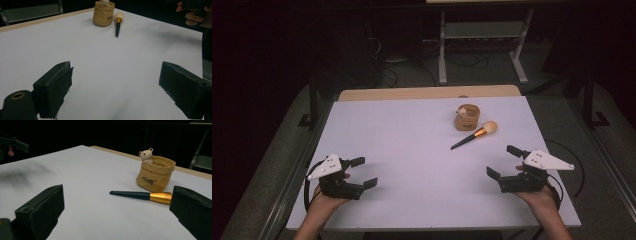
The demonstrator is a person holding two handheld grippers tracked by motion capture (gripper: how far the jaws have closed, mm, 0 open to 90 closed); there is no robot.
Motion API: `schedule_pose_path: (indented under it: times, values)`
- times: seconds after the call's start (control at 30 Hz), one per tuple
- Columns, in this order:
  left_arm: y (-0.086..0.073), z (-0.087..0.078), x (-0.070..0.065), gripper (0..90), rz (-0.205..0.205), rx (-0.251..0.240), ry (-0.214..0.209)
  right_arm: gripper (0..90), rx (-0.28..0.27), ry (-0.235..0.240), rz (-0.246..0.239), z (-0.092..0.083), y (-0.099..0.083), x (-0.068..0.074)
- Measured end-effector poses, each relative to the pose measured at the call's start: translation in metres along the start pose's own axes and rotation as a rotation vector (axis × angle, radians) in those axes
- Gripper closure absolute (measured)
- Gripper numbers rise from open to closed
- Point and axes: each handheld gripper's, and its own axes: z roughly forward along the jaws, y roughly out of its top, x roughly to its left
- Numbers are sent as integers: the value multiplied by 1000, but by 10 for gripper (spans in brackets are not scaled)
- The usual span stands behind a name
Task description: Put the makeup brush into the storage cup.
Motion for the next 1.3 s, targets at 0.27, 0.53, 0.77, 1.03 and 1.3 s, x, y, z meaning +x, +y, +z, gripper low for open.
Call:
schedule_pose_path:
  times: [0.27, 0.53, 0.77, 1.03, 1.3]
  values:
    - [1, 1, 0, 108, 3, 3, -10, 0, -1, -3, 0, -1, 4, 0]
    - [2, -1, 0, 108, -3, -6, -7, 0, 9, -5, 4, 0, 8, 0]
    - [3, -1, 0, 108, 0, -11, -9, 0, 1, -2, -7, 3, 11, -1]
    - [4, 1, 0, 108, 0, -19, -19, 0, 15, 0, -2, 9, 13, -1]
    - [4, 2, 0, 108, -3, -22, -20, 0, 24, -2, -2, 18, 14, -5]
